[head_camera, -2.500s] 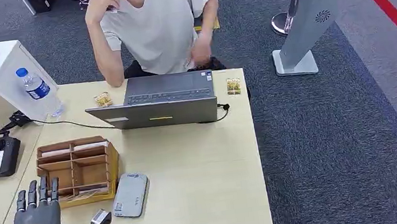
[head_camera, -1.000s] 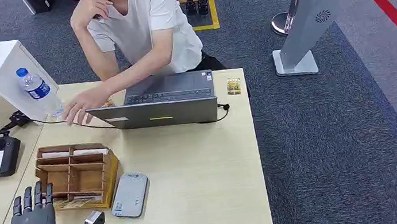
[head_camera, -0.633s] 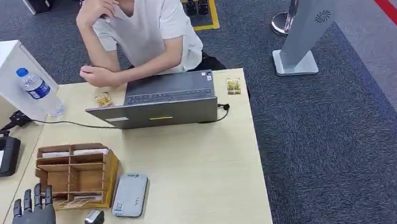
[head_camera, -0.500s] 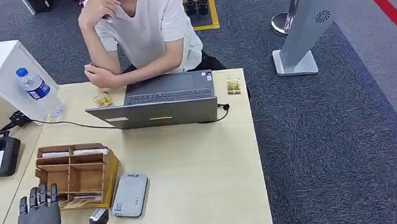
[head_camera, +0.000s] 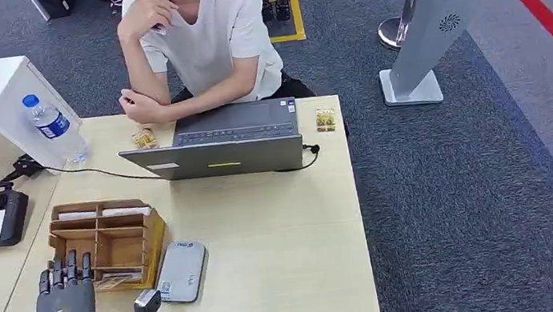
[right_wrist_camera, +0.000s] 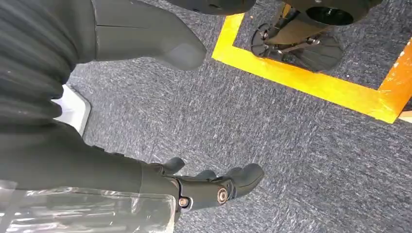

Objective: Pass the card to the sensor for recognition and then transmit it.

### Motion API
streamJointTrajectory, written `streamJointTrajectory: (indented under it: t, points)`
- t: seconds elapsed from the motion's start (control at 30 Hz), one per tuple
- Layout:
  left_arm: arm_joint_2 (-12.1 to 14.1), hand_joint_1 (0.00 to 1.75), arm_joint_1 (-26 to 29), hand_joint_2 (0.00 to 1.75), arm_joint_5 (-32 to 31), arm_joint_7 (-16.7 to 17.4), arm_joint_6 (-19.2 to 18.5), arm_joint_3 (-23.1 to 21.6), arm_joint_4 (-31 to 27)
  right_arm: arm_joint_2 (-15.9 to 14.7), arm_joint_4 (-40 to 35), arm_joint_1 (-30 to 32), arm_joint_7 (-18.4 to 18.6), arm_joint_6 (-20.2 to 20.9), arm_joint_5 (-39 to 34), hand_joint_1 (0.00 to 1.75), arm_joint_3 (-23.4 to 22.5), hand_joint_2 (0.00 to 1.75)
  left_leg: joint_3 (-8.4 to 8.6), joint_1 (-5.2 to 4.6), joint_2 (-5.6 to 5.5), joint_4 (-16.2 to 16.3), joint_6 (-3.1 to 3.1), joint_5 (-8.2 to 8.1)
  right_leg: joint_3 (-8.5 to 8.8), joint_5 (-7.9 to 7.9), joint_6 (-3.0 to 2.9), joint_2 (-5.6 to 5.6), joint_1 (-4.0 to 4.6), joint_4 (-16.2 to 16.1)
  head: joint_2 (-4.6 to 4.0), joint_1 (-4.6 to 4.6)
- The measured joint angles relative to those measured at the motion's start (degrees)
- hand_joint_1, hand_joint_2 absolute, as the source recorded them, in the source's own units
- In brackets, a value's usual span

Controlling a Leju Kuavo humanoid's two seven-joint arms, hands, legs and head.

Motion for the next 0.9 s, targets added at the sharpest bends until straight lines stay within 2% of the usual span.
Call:
streamJointTrajectory:
  t: [0.37, 0.47, 0.9]
  points:
    - [0.7, 0.00, -1.6, 1.75, 0.0, 1.6, -1.0, -3.2, -2.0, 0.0, 0.1, 0.0, 0.0, -0.9, 0.0, 0.00, 0.2, 1.75, 0.00, 0.00, -0.01, 0.0, 0.00, 0.00, 0.00, 0.00, 0.00, -0.01, 0.00, 0.0, 0.00, 0.02]
    - [0.7, 0.00, -2.9, 1.75, 0.0, 1.3, -1.8, -4.3, -2.5, 0.0, 0.2, 0.0, -0.3, -0.8, 0.0, 0.00, 0.3, 1.75, 0.00, 0.00, 0.00, 0.0, 0.00, 0.00, 0.00, 0.01, 0.00, -0.01, 0.00, 0.0, 0.00, 0.02]
    - [0.6, 0.00, -4.4, 1.75, 0.0, 0.6, -1.2, -5.5, -2.0, 0.0, 0.5, 0.0, -0.7, -0.9, 0.0, 0.00, 0.8, 1.75, 0.00, 0.00, 0.01, 0.0, 0.00, 0.00, 0.00, 0.01, 0.00, 0.01, 0.00, 0.0, 0.00, 0.00]
